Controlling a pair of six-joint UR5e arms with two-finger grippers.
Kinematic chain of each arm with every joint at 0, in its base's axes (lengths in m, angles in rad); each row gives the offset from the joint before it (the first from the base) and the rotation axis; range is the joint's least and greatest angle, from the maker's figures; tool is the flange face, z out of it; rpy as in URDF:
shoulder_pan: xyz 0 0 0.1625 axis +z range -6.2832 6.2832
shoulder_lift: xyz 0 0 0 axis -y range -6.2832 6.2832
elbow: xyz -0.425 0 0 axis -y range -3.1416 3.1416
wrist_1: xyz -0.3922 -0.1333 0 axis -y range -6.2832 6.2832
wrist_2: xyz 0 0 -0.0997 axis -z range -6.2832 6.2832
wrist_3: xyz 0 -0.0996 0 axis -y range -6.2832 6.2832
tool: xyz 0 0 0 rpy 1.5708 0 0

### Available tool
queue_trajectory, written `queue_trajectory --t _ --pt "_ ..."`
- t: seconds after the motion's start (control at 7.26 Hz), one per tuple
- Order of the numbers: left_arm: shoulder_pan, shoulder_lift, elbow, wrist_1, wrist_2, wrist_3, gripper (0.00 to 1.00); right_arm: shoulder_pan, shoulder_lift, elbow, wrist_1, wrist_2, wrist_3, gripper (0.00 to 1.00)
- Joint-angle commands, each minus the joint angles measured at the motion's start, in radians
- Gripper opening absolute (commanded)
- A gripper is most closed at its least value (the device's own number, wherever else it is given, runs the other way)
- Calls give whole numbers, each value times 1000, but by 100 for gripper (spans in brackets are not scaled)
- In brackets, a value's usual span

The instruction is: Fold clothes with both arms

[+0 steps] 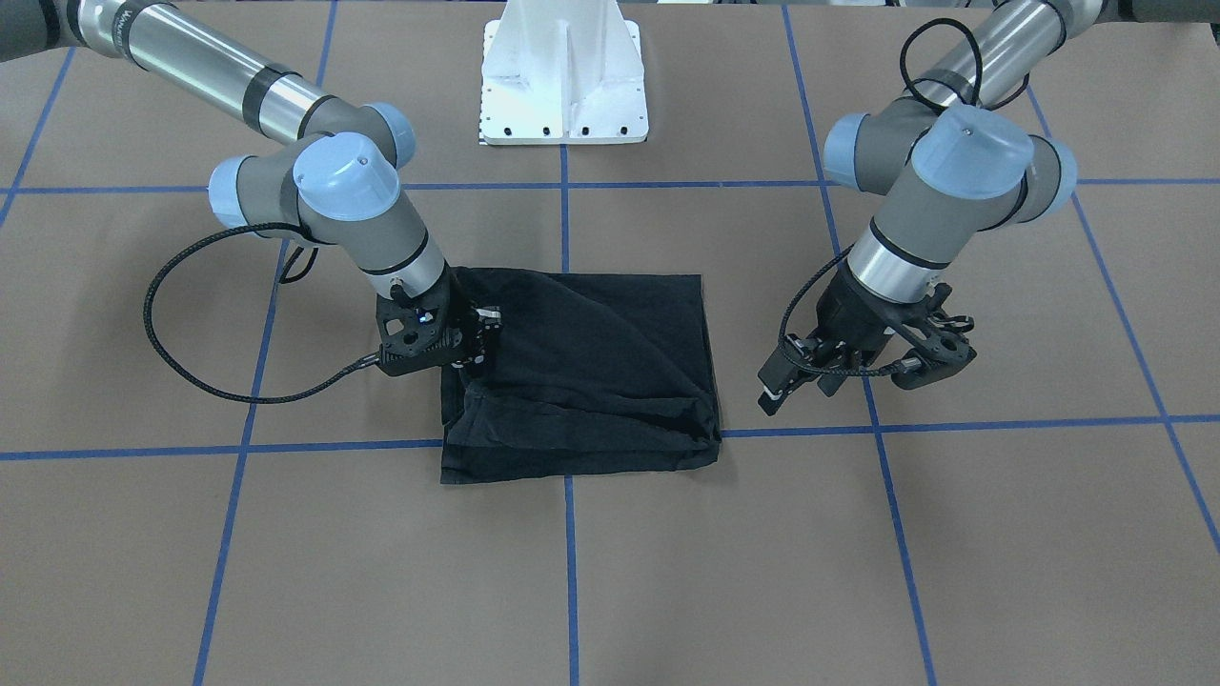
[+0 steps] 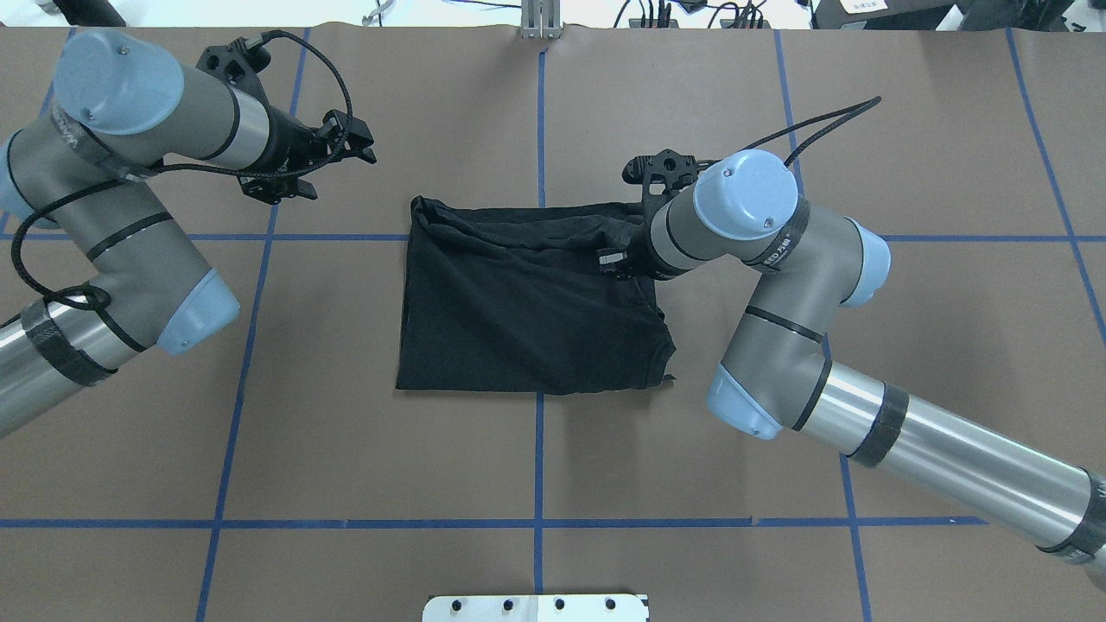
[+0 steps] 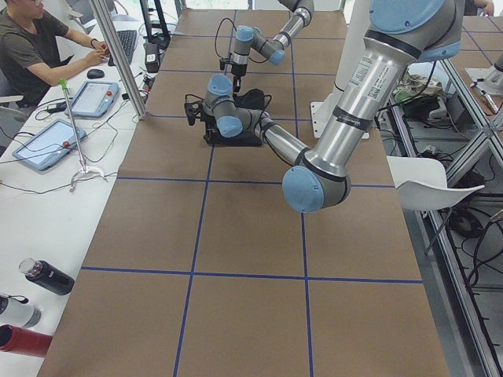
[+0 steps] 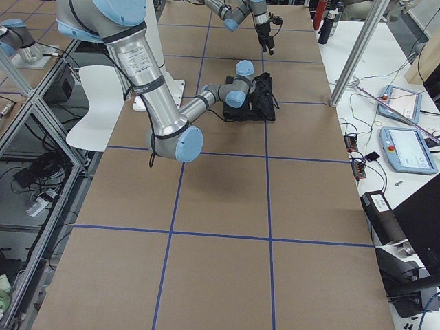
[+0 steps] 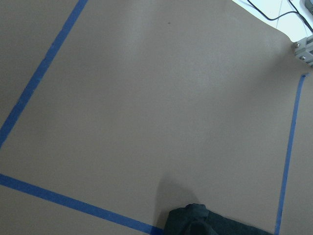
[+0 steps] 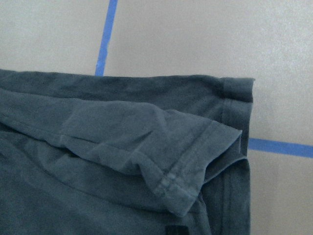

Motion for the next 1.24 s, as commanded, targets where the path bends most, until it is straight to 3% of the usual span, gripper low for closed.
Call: queue_trajectory --t 0.0,0.69,0.83,0.96,1.1 --pt "0 0 -2 0 0 -2 100 33 1 30 1 4 -2 0" --pt "-2 0 -4 2 2 -2 100 67 9 21 2 -19 16 0" --pt "0 0 -6 0 3 0 100 78 9 26 2 -14 15 17" --pt "-2 0 -7 -2 2 0 100 93 9 26 -1 -4 1 99" --pt "-14 -2 -9 0 2 41 100 143 4 26 -13 42 -2 100"
